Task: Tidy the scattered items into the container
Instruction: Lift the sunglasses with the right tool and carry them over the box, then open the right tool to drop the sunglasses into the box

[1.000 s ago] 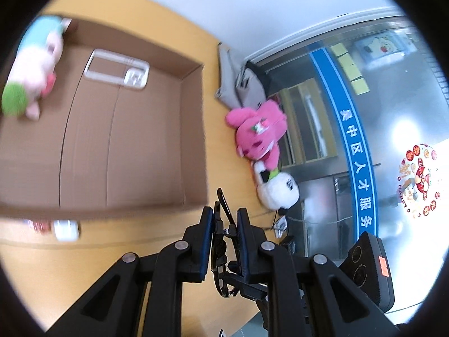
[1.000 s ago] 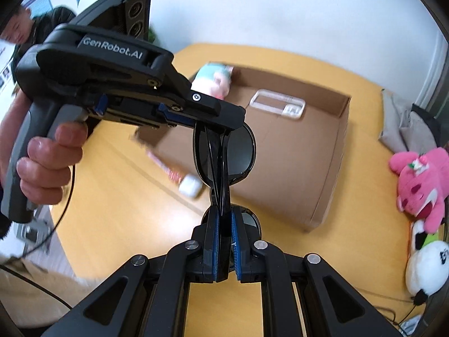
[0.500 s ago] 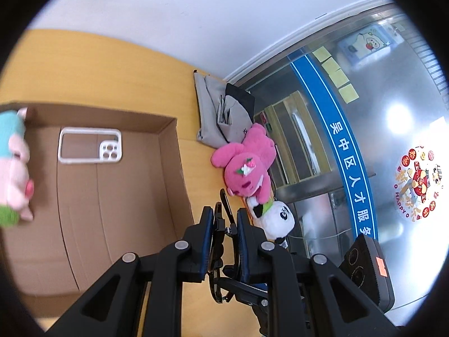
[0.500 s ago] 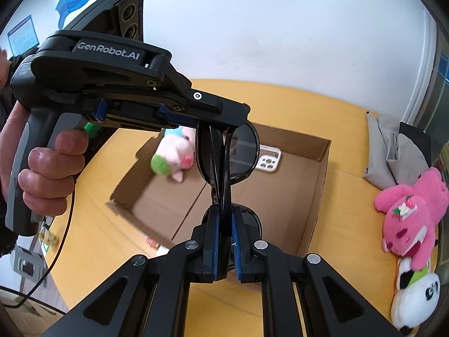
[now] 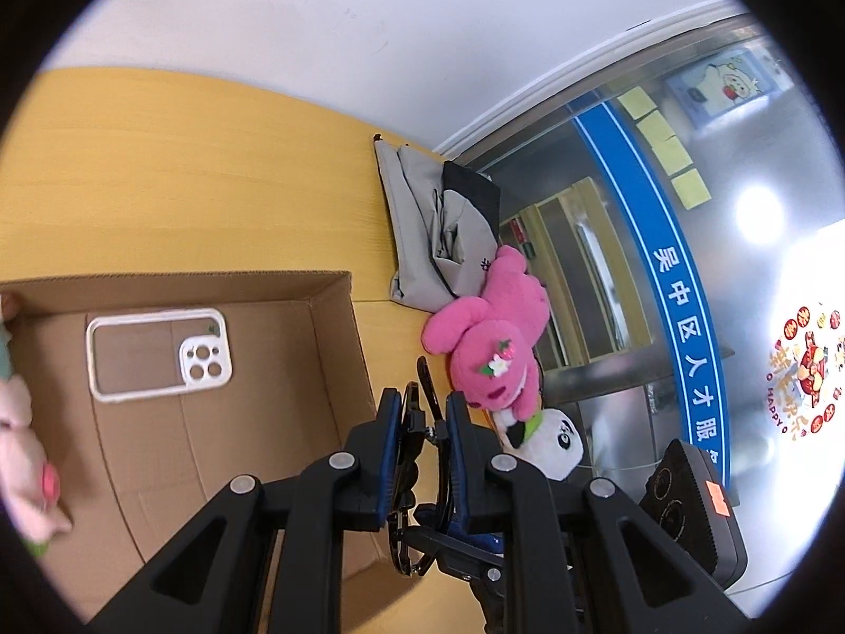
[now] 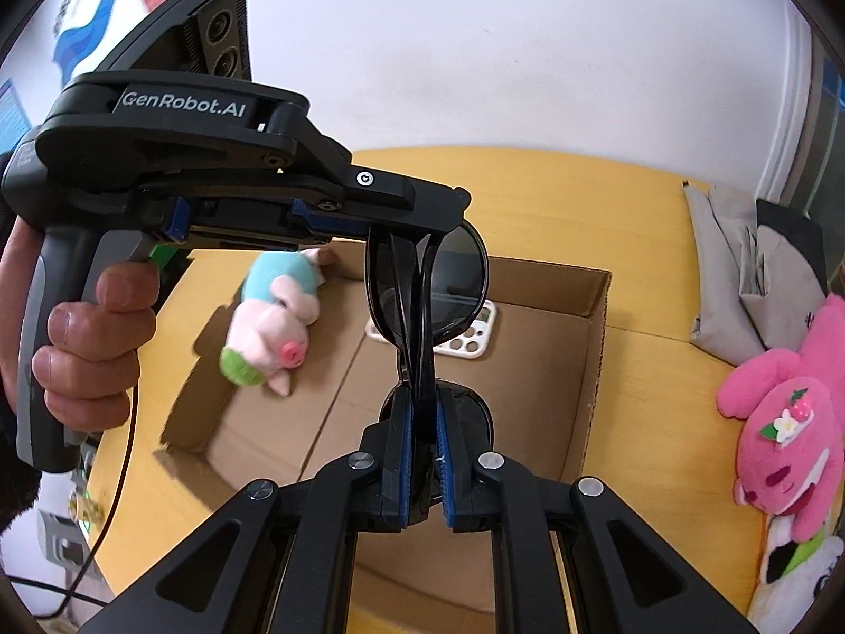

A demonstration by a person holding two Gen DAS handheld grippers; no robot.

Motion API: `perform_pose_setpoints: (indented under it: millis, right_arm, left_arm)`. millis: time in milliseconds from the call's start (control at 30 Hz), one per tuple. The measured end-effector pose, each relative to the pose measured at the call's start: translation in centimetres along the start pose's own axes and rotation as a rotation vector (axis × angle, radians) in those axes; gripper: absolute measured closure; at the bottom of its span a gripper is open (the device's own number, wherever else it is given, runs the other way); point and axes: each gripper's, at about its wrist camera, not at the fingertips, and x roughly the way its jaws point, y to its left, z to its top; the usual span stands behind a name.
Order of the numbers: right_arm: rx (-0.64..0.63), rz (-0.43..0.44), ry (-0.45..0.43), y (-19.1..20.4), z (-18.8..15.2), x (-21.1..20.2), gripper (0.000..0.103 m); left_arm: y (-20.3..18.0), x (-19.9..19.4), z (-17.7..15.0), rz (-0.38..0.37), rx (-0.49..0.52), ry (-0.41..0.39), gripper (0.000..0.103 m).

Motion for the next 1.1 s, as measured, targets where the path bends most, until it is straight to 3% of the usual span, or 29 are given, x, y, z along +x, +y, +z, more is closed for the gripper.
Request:
perform_pose_setpoints:
  millis: [233,533,933,1100]
  right_arm:
    - [0.102,-0.017,0.072,-3.3,1.4,5.0,0.094]
    - [0.229,-0.078,0.197,-6.6,1.4,11.7,0.094]
    - [0.295,-0.163,0.277,-8.1,1.1,16.3,0.094]
    - [0.312,-0.177,0.275,-8.6,1.4,16.8,0.094]
  left_arm:
    - [4.2,5.0,2.8,-0.005,-0.028,0.052,0.087]
    - [8.9,11.2,3.8,0.002,-0.041,0.109,0.087]
    - [12.5,15.7,4.1,0.060,-0.052,0.146,0.086]
    - [12.7,15.7,4.2,0.093,-0.060,0.116,0.075]
